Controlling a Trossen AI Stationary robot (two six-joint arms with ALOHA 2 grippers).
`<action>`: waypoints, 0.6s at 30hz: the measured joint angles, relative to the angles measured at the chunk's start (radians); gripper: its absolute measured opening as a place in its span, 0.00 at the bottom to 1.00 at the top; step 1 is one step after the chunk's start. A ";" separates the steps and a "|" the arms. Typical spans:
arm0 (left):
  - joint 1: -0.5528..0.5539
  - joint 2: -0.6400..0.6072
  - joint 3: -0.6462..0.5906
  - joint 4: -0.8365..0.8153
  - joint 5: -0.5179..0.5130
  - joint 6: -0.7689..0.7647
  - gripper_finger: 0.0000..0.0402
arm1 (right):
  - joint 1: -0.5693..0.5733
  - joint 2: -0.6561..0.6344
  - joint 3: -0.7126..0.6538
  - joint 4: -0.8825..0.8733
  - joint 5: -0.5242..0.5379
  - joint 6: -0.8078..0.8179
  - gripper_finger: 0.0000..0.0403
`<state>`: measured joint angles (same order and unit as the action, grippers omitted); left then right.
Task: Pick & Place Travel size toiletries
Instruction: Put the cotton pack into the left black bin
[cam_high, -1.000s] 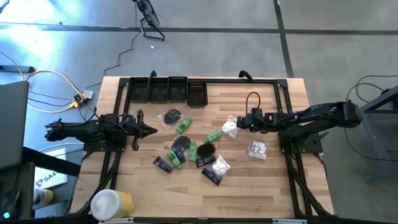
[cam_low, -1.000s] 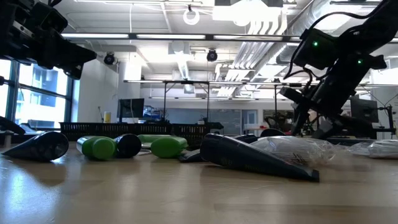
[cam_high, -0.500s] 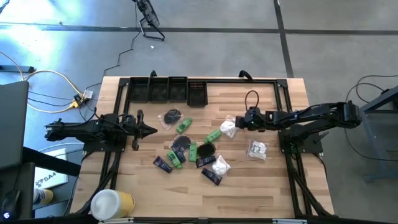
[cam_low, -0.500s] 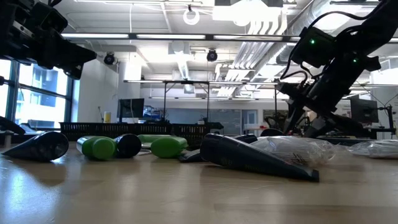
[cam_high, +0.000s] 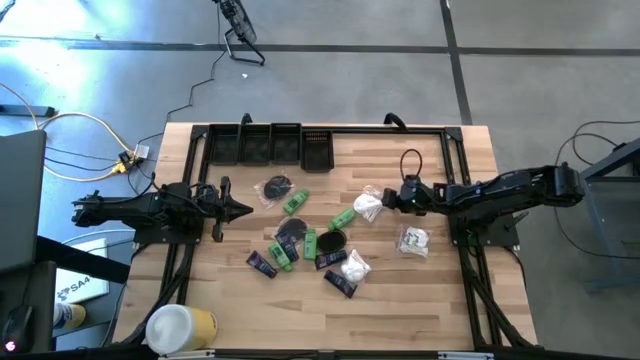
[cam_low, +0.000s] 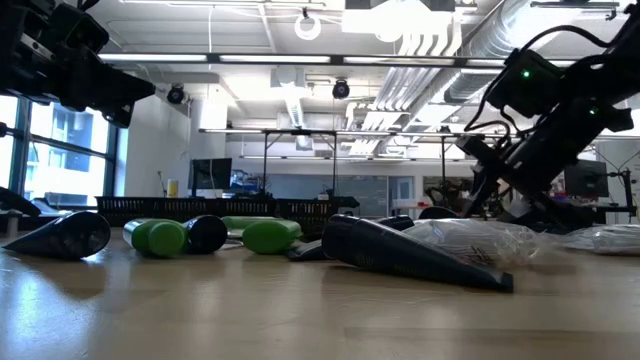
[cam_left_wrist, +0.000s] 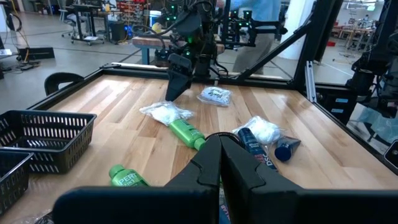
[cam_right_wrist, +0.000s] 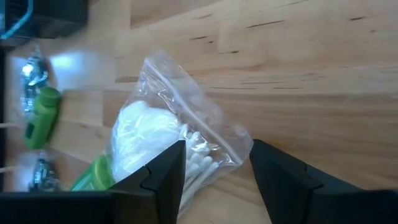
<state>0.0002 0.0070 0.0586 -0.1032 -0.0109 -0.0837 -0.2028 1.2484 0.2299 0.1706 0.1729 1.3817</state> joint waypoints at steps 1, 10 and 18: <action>0.000 0.000 0.000 0.000 0.000 0.000 0.00 | -0.001 0.000 -0.006 0.012 -0.001 0.001 0.41; 0.000 0.000 0.000 0.000 0.000 0.000 0.00 | -0.001 0.002 -0.013 0.015 -0.006 0.003 0.29; 0.000 0.000 0.000 0.000 0.000 0.000 0.00 | 0.000 0.003 -0.014 0.010 0.014 0.002 0.21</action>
<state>-0.0001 0.0070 0.0586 -0.1036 -0.0109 -0.0837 -0.2026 1.2514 0.2158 0.1810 0.1871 1.3842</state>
